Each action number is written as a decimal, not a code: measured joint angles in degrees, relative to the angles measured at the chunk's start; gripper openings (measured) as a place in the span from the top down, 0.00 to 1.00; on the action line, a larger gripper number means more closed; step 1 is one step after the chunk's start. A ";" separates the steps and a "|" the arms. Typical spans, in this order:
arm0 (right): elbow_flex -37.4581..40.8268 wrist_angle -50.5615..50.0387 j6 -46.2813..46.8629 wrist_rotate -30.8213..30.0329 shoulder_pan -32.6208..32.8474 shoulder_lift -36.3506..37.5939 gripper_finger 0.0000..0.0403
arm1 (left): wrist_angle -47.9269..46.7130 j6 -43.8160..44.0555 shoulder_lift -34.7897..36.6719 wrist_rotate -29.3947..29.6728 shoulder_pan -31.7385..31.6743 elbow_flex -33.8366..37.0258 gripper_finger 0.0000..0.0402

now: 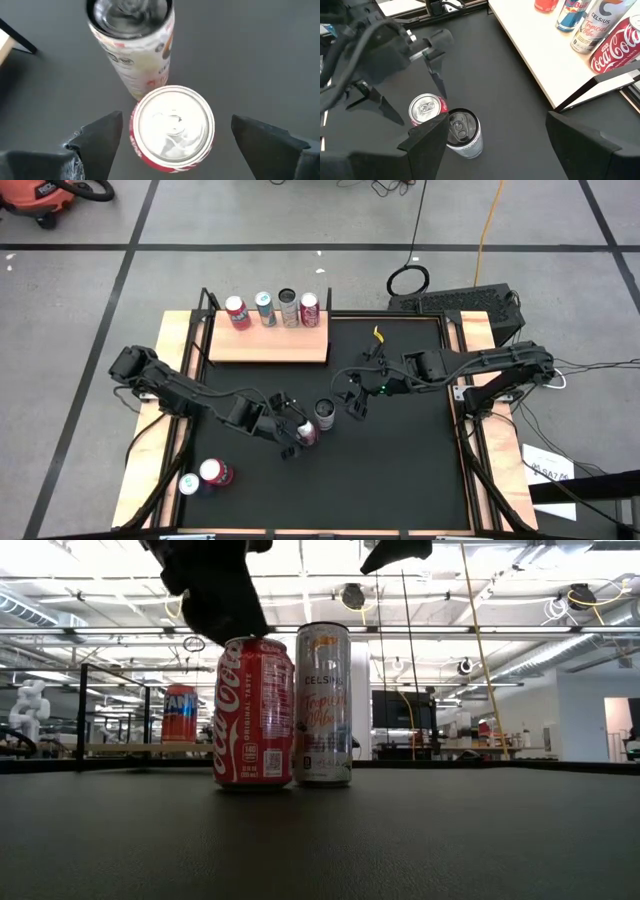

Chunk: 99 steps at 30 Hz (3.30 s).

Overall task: Place canned beverage on shelf
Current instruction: Put the red white soda can on the shelf aligned with the other red white soda can

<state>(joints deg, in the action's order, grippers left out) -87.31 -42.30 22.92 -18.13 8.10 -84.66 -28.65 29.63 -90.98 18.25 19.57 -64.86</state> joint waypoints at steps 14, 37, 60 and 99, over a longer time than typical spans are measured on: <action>-0.02 0.00 0.37 0.19 0.00 0.00 0.21 | 0.03 -1.62 -5.29 -6.25 -3.64 0.04 0.12; -0.02 -0.88 0.78 0.06 -0.67 0.00 0.21 | -14.74 -12.47 3.93 -3.61 -23.83 -8.72 0.30; -0.04 -5.62 7.93 -3.07 -2.61 0.00 0.21 | 3.24 -15.45 -5.71 -9.08 -46.82 -8.66 0.29; -0.04 -5.99 9.86 -2.52 -5.03 0.00 0.21 | 1.83 -21.10 -3.21 -11.83 -46.76 -8.74 0.12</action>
<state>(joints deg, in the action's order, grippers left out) -87.35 -48.29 32.77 -20.64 3.07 -84.66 -26.82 8.53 -94.19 6.42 -27.19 -73.60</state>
